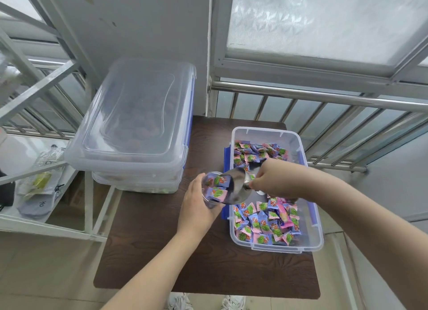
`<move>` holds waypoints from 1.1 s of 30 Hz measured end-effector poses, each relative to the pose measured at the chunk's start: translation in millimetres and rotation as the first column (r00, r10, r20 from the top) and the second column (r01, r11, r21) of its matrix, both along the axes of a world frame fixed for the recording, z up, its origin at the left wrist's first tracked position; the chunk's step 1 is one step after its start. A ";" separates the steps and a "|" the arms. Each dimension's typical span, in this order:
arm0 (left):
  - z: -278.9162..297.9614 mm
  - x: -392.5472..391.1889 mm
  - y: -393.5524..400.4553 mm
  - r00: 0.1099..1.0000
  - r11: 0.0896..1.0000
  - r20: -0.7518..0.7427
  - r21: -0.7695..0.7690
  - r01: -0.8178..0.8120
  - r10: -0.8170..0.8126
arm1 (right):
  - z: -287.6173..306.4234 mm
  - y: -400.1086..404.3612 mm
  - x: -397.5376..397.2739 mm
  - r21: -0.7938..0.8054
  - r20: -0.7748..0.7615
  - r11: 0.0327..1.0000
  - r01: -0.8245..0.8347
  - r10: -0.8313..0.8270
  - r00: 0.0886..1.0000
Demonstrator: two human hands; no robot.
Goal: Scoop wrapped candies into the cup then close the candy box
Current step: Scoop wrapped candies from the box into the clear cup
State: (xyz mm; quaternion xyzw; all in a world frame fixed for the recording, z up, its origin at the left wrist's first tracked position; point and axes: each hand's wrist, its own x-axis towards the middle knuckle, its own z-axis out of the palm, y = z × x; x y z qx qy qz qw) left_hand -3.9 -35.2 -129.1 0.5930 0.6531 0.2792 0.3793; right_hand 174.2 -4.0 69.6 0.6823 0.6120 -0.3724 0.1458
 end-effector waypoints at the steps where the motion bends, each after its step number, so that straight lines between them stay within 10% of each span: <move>1: -0.5 -0.2 0.4 1.000 1.000 0.014 -0.009 -0.009 0.009 | 1.9 3.6 -3.2 0.003 0.014 1.000 -0.014 0.014 1.000; 9: -3.5 -1.9 0.4 0.995 0.997 0.088 -0.059 -0.045 0.050 | 10.9 4.2 -2.7 0.016 0.045 0.996 -0.088 0.088 0.995; 14: -2.6 -3.6 4.6 0.983 0.989 0.153 -0.117 -0.085 0.103 | 3.4 -11.1 35.0 -0.016 -0.157 0.991 0.136 -0.137 0.978; 21: 6.7 3.4 -4.7 0.960 0.966 0.204 -0.211 -0.150 0.194 | -70.3 -72.8 73.8 -0.108 -0.492 0.833 0.543 -0.519 0.699; 33: 12.4 57.4 -54.7 0.960 0.910 0.239 -0.413 -0.038 0.149 | -149.8 -74.2 64.0 -0.004 -0.317 0.765 0.645 -0.612 0.724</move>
